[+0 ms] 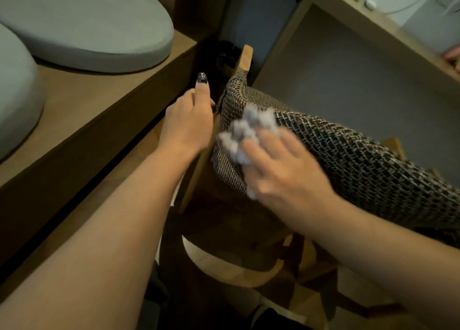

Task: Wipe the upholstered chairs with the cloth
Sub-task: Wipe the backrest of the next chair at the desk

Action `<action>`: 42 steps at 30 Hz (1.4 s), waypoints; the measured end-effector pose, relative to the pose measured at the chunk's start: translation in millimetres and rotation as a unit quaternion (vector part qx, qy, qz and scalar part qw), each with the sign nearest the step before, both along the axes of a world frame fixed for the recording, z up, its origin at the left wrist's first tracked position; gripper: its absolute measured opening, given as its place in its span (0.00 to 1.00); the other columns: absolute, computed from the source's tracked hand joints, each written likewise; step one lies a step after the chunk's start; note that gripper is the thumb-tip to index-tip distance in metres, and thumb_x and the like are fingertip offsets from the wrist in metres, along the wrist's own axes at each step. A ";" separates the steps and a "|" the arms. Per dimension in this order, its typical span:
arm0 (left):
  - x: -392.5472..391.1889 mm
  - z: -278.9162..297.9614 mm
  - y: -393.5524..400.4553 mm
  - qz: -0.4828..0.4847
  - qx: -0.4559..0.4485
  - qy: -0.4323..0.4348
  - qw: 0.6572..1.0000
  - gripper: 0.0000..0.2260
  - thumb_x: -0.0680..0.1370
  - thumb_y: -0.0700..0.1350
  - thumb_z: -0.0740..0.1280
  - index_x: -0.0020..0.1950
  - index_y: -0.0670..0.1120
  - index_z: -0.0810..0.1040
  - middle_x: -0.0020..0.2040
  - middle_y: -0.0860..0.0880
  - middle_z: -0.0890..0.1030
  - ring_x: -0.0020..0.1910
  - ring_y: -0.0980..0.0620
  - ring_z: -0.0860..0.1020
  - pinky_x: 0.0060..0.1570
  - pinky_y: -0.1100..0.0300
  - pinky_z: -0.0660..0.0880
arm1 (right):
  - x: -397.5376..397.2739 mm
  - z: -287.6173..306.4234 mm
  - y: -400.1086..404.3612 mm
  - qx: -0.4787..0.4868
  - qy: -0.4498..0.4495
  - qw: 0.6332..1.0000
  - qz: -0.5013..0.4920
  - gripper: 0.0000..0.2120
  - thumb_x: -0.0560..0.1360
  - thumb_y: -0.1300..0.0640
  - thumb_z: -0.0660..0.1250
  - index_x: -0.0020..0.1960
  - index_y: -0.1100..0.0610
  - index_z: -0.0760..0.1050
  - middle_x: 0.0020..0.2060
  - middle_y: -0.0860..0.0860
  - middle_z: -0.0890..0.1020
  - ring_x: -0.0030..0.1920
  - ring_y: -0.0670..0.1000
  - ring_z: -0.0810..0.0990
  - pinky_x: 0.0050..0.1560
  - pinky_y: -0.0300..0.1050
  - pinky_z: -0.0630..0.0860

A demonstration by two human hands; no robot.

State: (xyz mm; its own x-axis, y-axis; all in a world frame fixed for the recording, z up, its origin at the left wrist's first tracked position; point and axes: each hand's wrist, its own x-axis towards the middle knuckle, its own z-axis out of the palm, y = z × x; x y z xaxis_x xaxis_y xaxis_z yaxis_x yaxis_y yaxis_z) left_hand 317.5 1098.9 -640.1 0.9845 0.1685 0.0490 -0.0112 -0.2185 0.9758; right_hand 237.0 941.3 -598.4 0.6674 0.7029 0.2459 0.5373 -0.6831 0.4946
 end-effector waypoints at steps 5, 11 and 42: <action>-1.9 1.3 -0.2 0.003 0.018 -0.002 1.000 0.25 0.78 0.61 0.43 0.45 0.52 0.77 0.49 0.46 0.80 0.53 0.45 0.77 0.58 0.45 0.73 | 16.7 -26.4 0.4 -0.106 -0.041 0.992 -0.050 0.17 0.75 0.59 0.56 0.55 0.60 0.81 0.51 0.56 0.83 0.54 0.57 0.81 0.60 0.52 0.70; -2.5 -9.0 9.6 -0.067 0.121 0.059 0.989 0.30 0.82 0.61 0.40 0.55 0.46 0.77 0.51 0.46 0.79 0.51 0.47 0.76 0.51 0.52 0.71 | 16.1 -76.9 2.8 -0.318 0.141 0.933 -0.090 0.20 0.72 0.53 0.53 0.52 0.51 0.82 0.57 0.52 0.80 0.62 0.54 0.72 0.63 0.47 0.62; 16.7 -28.9 61.1 -0.053 0.106 0.109 0.987 0.28 0.82 0.61 0.43 0.68 0.46 0.72 0.57 0.47 0.77 0.55 0.51 0.74 0.49 0.55 0.66 | 102.2 -18.9 110.3 -0.346 0.201 0.898 -0.182 0.17 0.80 0.54 0.57 0.67 0.56 0.70 0.62 0.54 0.73 0.63 0.58 0.71 0.60 0.53 0.69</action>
State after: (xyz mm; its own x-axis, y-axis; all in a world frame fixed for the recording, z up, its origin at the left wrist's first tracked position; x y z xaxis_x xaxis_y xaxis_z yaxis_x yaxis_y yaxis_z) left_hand 334.2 1160.0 -669.0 0.9871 0.0724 -0.1430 0.1602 -0.4274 0.8898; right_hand 339.2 1051.5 -617.4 0.8214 0.3119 -0.4776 0.5704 -0.4534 0.6849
